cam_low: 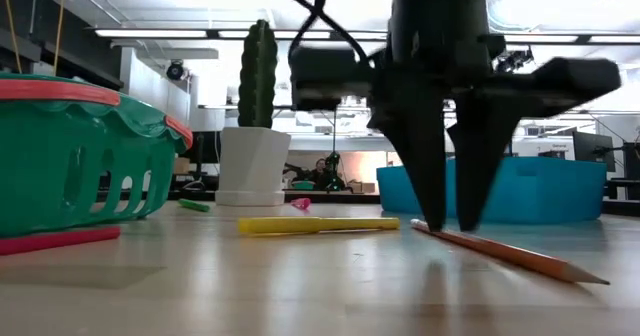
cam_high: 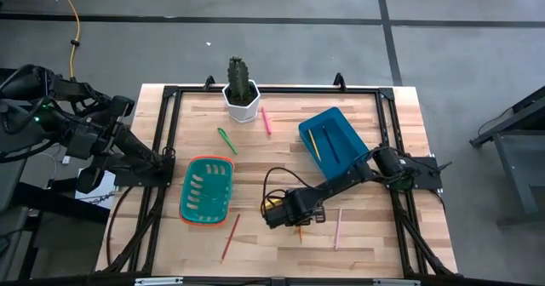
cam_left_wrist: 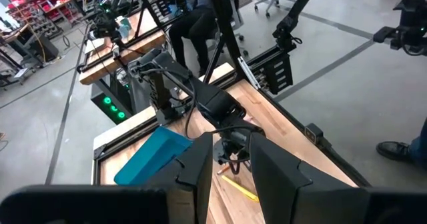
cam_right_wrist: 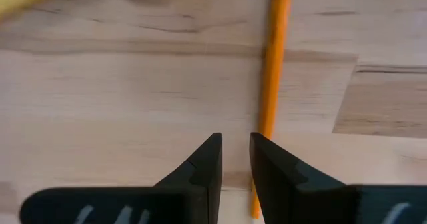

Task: Sort pens & pencils
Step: Put the orange pencil into the blue bin

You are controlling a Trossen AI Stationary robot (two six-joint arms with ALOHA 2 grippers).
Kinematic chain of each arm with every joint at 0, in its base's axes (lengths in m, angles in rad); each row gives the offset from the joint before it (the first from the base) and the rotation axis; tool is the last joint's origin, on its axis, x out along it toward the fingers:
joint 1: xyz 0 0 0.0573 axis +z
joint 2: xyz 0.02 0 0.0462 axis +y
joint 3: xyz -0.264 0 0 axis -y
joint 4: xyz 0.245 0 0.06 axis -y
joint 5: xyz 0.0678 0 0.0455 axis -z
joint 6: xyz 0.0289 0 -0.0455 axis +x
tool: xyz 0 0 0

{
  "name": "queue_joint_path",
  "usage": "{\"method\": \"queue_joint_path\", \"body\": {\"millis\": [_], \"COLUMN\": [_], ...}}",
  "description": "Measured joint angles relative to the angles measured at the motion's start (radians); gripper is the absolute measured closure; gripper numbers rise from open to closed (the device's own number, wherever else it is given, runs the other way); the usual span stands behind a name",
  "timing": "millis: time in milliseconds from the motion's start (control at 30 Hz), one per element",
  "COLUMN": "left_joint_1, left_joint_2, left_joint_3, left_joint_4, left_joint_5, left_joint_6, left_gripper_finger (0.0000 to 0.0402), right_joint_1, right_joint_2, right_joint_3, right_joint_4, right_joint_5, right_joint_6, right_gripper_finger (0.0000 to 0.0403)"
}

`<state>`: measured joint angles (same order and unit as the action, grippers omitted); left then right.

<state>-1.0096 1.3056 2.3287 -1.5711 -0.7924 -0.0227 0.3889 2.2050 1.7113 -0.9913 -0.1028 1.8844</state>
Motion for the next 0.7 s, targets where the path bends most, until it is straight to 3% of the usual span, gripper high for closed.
{"method": "queue_joint_path", "body": {"millis": [133, 267, 700], "left_joint_1": [0.000, 0.000, 0.000], "left_joint_2": [0.000, 0.000, 0.000], "left_joint_3": [0.000, 0.000, 0.000], "left_joint_4": [0.000, 0.000, 0.000], "left_joint_5": [0.000, 0.000, 0.018], "left_joint_6": [0.013, 0.016, 0.017], "left_gripper_finger": [0.0314, 0.0314, 0.0314], "right_joint_1": [0.000, -0.007, 0.001], "right_joint_2": [0.000, -0.002, 0.001], "right_joint_3": [0.060, 0.067, 0.003], "right_joint_4": [-0.106, -0.142, -0.045], "right_joint_5": [0.049, 0.023, -0.007], "right_joint_6": [-0.008, -0.033, 0.010], "right_gripper_finger": [0.0334, 0.0334, 0.0334]}}
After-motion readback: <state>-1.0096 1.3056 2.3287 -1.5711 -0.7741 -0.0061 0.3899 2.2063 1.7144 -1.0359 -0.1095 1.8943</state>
